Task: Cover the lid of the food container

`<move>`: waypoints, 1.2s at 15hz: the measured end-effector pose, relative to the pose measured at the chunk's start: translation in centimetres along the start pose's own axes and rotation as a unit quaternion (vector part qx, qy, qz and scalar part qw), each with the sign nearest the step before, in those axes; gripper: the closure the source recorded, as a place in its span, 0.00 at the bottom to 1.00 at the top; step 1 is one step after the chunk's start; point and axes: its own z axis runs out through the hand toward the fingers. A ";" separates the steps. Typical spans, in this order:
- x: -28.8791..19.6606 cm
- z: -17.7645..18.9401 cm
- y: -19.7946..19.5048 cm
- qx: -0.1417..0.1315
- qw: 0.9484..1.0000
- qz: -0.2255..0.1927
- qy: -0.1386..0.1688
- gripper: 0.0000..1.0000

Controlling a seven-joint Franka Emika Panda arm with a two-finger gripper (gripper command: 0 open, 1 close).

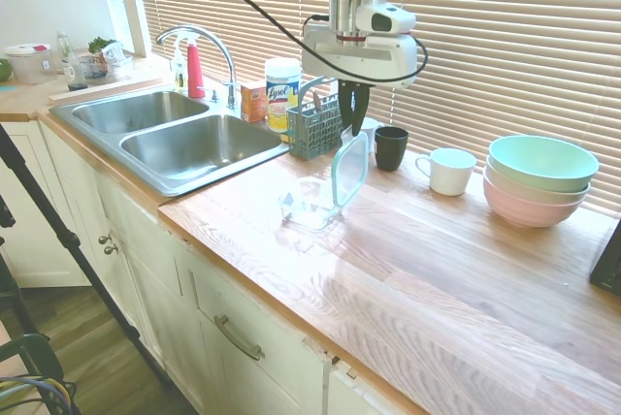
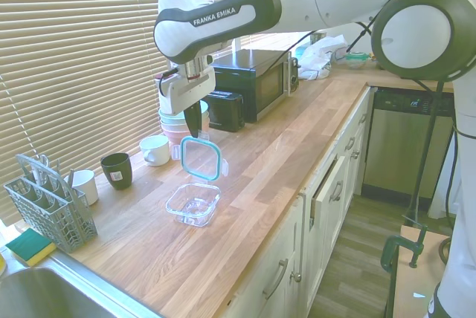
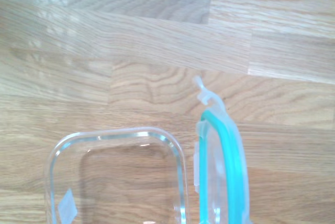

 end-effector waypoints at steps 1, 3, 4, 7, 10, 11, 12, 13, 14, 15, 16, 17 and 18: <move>0.2 0.2 0.0 -0.001 1.000 0.001 0.000 1.00; 0.5 0.5 0.0 -0.003 1.000 0.003 -0.001 1.00; 0.6 0.5 0.0 -0.003 1.000 0.003 -0.002 1.00; 0.4 0.5 -0.2 -0.003 1.000 0.001 -0.002 1.00; -0.1 0.5 -0.9 -0.003 1.000 -0.005 -0.001 1.00; -0.3 0.5 -1.1 -0.004 1.000 -0.007 -0.001 1.00; -0.5 0.5 -1.4 -0.004 1.000 -0.009 0.000 1.00; -0.6 0.5 -1.6 -0.005 1.000 -0.010 0.000 1.00; -0.8 0.6 -1.7 -0.006 1.000 -0.012 0.000 1.00; -0.9 0.6 -1.9 -0.007 1.000 -0.013 0.000 1.00; -1.1 0.7 -2.0 -0.008 1.000 -0.014 0.000 1.00; -1.2 0.7 -2.2 -0.008 1.000 -0.015 0.000 1.00; -1.4 0.7 -2.5 -0.009 1.000 -0.015 0.000 1.00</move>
